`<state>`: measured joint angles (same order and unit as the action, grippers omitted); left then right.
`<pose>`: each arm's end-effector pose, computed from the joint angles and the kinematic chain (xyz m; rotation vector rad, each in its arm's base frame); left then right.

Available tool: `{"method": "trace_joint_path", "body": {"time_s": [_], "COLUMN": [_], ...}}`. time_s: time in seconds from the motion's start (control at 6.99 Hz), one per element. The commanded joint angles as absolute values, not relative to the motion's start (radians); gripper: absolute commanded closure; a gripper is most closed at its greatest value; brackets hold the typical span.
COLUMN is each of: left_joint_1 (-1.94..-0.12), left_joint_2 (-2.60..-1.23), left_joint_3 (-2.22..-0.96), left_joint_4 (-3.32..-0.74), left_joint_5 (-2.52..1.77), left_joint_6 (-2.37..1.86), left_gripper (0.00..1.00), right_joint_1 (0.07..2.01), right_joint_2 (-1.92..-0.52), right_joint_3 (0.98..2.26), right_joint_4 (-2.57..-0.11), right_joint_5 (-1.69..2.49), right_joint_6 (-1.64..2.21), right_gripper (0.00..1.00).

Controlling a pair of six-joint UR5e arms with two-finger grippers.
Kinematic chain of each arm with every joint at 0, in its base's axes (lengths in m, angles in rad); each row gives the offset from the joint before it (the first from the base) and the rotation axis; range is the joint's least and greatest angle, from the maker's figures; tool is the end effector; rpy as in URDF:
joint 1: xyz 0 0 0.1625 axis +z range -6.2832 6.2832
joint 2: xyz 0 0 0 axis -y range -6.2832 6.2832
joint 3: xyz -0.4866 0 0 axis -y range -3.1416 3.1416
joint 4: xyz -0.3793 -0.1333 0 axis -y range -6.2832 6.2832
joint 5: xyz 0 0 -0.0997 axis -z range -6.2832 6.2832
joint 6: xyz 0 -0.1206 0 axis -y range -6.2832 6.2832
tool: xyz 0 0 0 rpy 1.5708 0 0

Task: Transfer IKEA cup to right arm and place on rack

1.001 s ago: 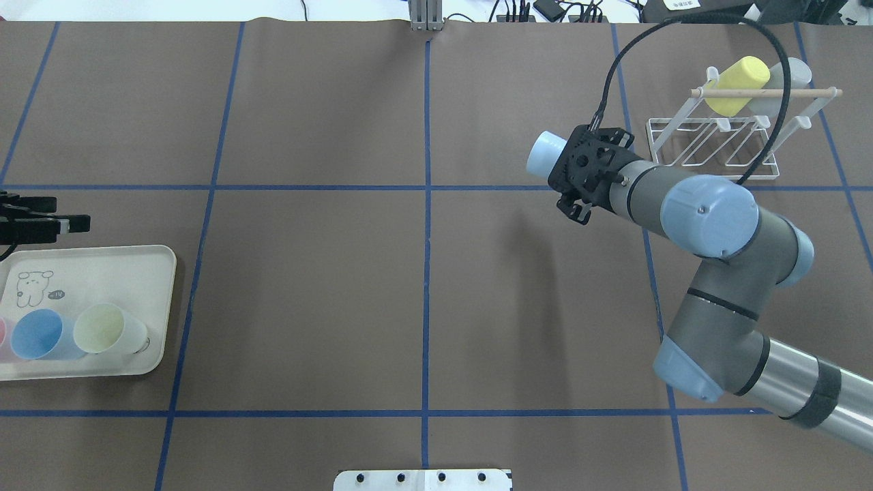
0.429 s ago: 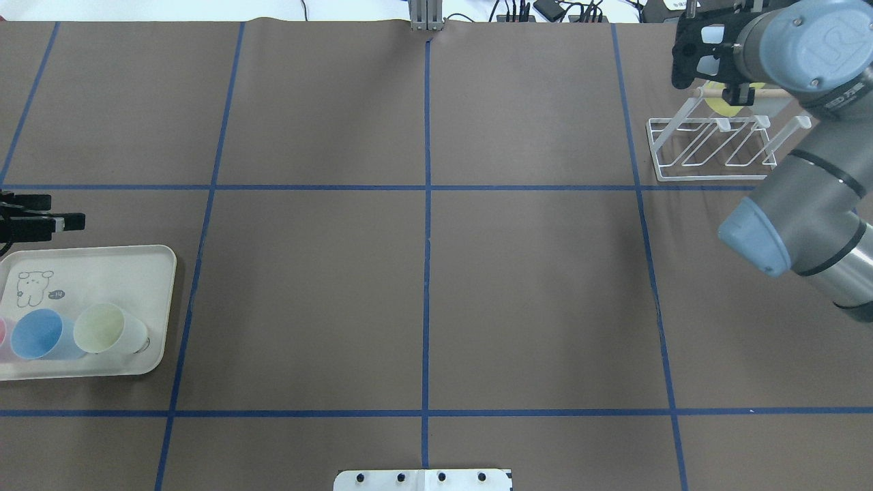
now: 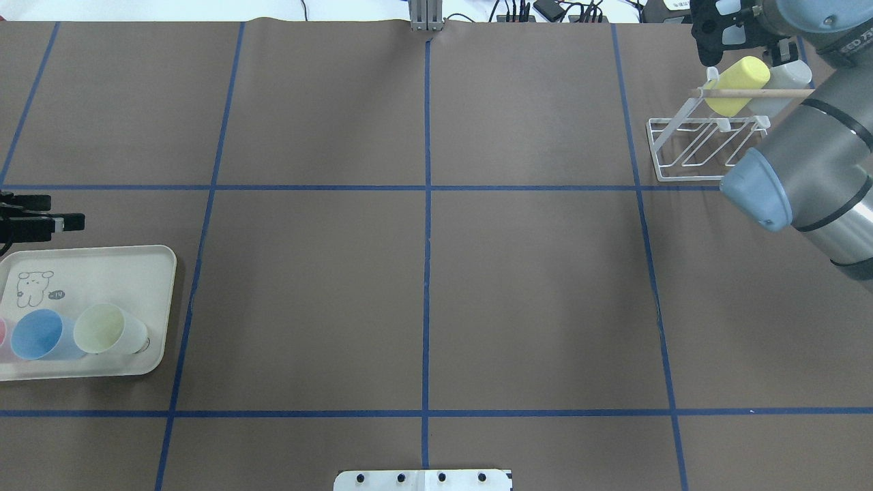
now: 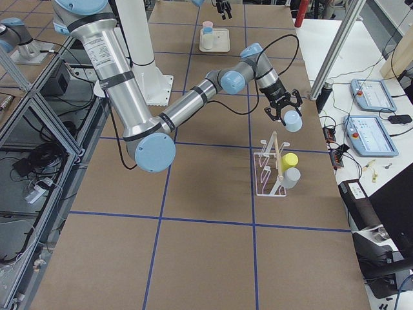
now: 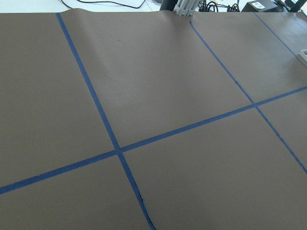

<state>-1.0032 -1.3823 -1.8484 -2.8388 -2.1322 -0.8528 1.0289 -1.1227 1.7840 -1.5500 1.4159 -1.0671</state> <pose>0.1608 -0.3808 0.5309 0.6881 1.2098 0.1430 -0.2116 -0.6461 0.3978 0.6831 0.3538 -1.4852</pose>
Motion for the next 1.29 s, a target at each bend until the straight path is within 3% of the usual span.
{"method": "trace_joint_path", "body": {"time_s": [0.0,1.14], "left_joint_1": [-1.003,-1.003], "left_joint_2": [-1.379,-1.381], "left_joint_3": [-1.850,-1.852], "left_joint_4": [-2.839,-2.841], "left_joint_5": [-2.132,-2.134], "left_joint_6": [-0.853,-0.856], "left_gripper": [0.00,0.00], "right_joint_1": [1.028,0.986], "right_joint_2": [-1.092,-1.095], "right_joint_3": [1.729,1.621], "right_joint_4": [-1.565,-1.551], "right_joint_5": [1.413,1.379], "right_joint_6": [-1.224,-1.236], "right_gripper": [1.00,1.00]}}
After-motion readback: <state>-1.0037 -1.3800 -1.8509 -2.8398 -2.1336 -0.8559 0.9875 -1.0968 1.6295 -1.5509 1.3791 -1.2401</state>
